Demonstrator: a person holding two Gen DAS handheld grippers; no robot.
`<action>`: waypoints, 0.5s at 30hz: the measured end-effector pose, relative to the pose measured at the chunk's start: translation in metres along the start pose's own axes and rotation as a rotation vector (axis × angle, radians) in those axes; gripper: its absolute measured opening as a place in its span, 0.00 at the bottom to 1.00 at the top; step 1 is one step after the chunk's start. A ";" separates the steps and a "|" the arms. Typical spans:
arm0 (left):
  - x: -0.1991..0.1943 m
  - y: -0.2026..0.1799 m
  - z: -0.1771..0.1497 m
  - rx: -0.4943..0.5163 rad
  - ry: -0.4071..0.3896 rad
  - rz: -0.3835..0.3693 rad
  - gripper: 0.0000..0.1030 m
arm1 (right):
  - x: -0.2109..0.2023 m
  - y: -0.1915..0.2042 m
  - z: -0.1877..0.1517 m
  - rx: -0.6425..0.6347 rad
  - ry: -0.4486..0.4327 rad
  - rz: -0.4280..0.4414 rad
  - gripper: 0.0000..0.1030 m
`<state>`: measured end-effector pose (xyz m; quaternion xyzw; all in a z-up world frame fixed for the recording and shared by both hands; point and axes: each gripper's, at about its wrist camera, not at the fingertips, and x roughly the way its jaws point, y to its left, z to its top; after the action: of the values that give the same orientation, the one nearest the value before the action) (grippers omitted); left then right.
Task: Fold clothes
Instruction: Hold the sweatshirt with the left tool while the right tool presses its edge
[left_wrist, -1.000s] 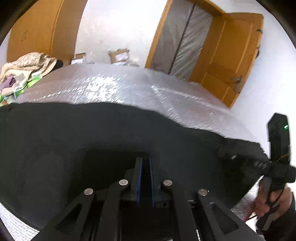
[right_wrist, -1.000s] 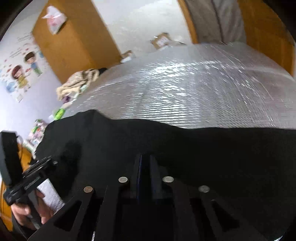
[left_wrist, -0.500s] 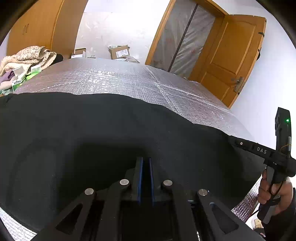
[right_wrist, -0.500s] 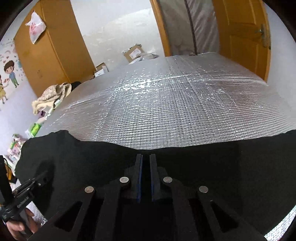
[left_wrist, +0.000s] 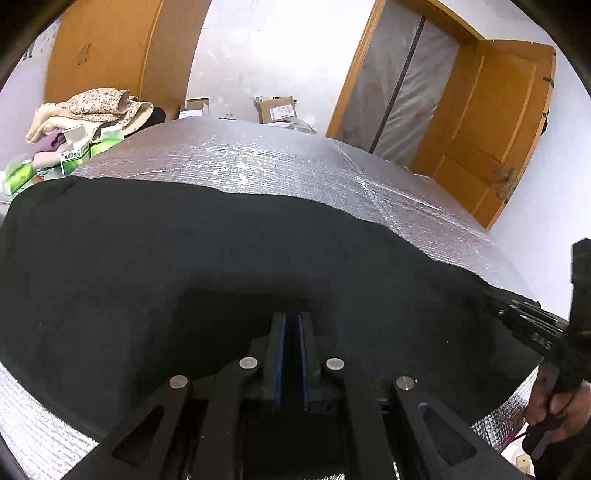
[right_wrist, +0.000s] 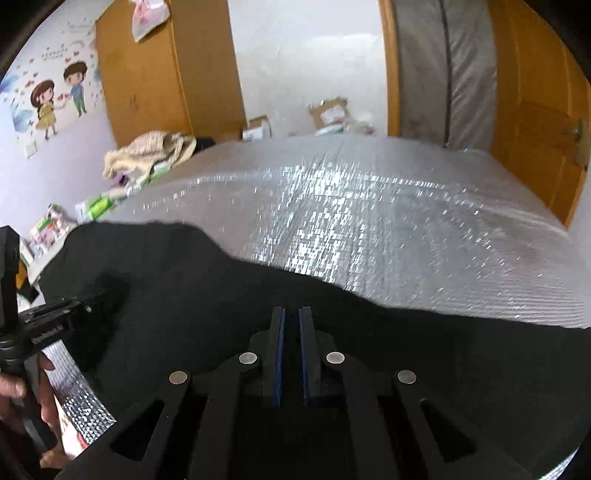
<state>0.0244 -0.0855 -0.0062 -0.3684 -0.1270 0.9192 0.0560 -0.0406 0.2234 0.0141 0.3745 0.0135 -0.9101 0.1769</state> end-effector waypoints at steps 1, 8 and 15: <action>-0.003 0.001 0.000 -0.006 -0.009 0.004 0.06 | 0.005 -0.003 -0.001 0.017 0.021 -0.006 0.07; -0.024 0.020 0.007 -0.039 -0.072 0.098 0.06 | 0.004 -0.011 0.008 0.059 0.014 0.011 0.08; -0.019 0.034 0.011 -0.071 -0.013 0.166 0.06 | 0.025 0.014 0.015 0.000 0.098 0.067 0.08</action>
<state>0.0306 -0.1242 0.0046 -0.3733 -0.1288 0.9181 -0.0344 -0.0625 0.1999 0.0093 0.4187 0.0096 -0.8843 0.2064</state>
